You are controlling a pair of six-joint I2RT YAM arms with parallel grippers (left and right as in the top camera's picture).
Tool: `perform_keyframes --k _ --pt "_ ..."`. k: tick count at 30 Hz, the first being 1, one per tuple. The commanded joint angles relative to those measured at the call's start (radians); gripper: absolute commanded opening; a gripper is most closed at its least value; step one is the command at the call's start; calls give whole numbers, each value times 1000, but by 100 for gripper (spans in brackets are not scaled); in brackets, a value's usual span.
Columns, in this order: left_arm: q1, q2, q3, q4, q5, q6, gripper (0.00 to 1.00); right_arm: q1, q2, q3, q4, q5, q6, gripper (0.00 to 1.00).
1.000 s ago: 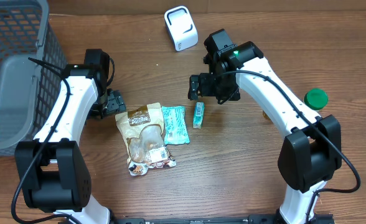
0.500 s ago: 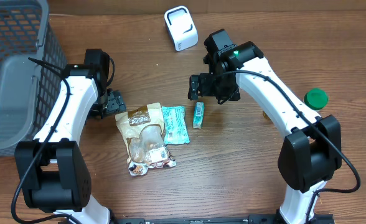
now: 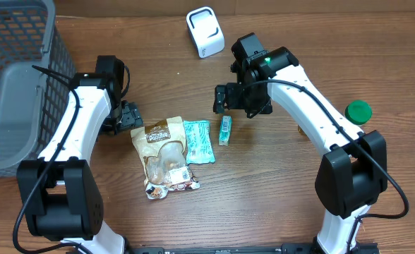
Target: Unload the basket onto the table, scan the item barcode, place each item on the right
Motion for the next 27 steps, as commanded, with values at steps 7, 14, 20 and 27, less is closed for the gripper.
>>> perform_keyframes --k 7,14,20,27 --pt "3 11 0 1 -21 -7 100 -6 -42 -3 3 2 4 100" --pt "3 11 0 1 -21 -7 100 -6 -42 -3 63 2 4 100" --pt "3 11 0 1 -20 -7 100 -6 -42 -3 91 -3 5 100" --pt "3 11 0 1 -20 -7 100 -6 -42 -3 92 -2 121 84"
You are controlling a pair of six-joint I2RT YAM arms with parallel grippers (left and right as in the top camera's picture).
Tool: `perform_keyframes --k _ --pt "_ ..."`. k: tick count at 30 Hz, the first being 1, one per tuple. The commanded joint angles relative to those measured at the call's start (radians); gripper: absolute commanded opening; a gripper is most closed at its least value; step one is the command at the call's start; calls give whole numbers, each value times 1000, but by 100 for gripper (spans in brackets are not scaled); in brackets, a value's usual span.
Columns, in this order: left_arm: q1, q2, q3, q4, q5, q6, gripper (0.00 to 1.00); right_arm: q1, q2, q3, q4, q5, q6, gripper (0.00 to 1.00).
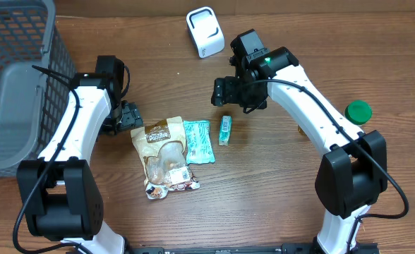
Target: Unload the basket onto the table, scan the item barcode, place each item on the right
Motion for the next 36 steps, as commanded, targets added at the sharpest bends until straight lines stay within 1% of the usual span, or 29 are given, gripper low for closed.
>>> perform_keyframes --k 1,5,11,14,18,29,30,36 --pt "3 11 0 1 -20 -7 100 -6 -42 -4 -2 0 84 82" --pt "3 11 0 1 -20 -7 99 -6 -42 -4 -14 0 159 77" --pt "3 11 0 1 -20 -7 99 0 -42 -4 -16 7 167 74" --pt "3 11 0 1 -21 -7 99 7 -42 -4 -16 11 172 71" --pt "3 11 0 1 -20 -7 100 26 -41 -4 -21 74 241 69" --pt "3 11 0 1 -21 -7 100 130 -40 -4 -21 268 369 68" --pt "3 11 0 1 -20 -7 100 142 -38 -4 -21 283 383 66" --pt "3 11 0 1 -21 -7 100 174 -2 -4 -32 300 452 61"
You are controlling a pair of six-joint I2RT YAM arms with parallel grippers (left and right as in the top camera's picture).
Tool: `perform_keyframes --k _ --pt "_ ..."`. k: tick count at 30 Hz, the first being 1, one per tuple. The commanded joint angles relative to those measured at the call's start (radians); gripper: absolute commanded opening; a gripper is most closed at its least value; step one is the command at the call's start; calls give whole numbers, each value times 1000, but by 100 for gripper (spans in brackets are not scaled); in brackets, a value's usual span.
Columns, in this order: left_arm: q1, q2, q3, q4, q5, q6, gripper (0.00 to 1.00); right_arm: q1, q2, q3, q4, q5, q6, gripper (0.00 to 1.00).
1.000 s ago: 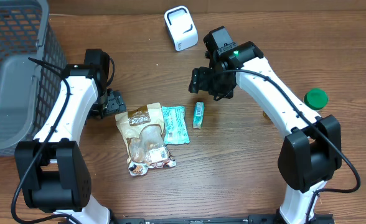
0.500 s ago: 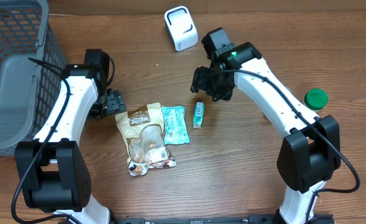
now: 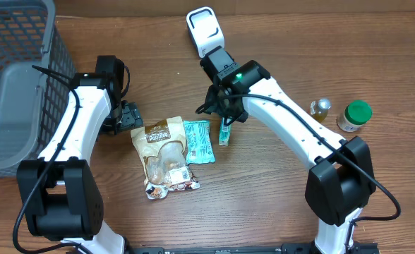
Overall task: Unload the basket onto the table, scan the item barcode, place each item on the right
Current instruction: 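Lower the right gripper onto the Kleenex pack's end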
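A white handheld scanner (image 3: 202, 27) lies at the back of the table. My right gripper (image 3: 214, 59) reaches up to the scanner's near end, and its dark body covers that end. Its fingers are hidden, so whether they grip the scanner cannot be told. Three items lie mid-table: a brown snack bag (image 3: 164, 155), a teal packet (image 3: 198, 141) and a small teal box (image 3: 225, 131). The right arm's wrist hangs just above the box. My left gripper (image 3: 126, 117) rests low by the bag's top left corner, its jaw state unclear.
A grey mesh basket (image 3: 17, 77) fills the far left. A green-lidded jar (image 3: 353, 115) and a small bottle (image 3: 321, 108) stand at the right, beyond the right arm's forearm.
My right gripper has moved from just above the small teal box up and left to the scanner's near end. The small bottle at the right now shows. The left arm and the items have not moved.
My right gripper first hung close over the top of the small teal box. Then it stood a little farther back from the box. Now it is at the scanner's near end. The left gripper stayed beside the brown bag throughout.
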Motion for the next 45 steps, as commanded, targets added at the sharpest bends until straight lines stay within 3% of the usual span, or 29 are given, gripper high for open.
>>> perform_keyframes --k 1,12,26,36,45 --pt "3 11 0 1 -20 -7 99 9 11 -4 -6 40 69 61" --pt "3 11 0 1 -20 -7 99 9 130 -5 -42 35 84 61" --pt "3 11 0 1 -20 -7 100 16 166 -5 -60 35 83 59" --pt "3 11 0 1 -20 -7 100 18 167 -5 -76 31 83 51" --pt "3 11 0 1 -20 -7 100 43 169 -5 -76 32 82 51"
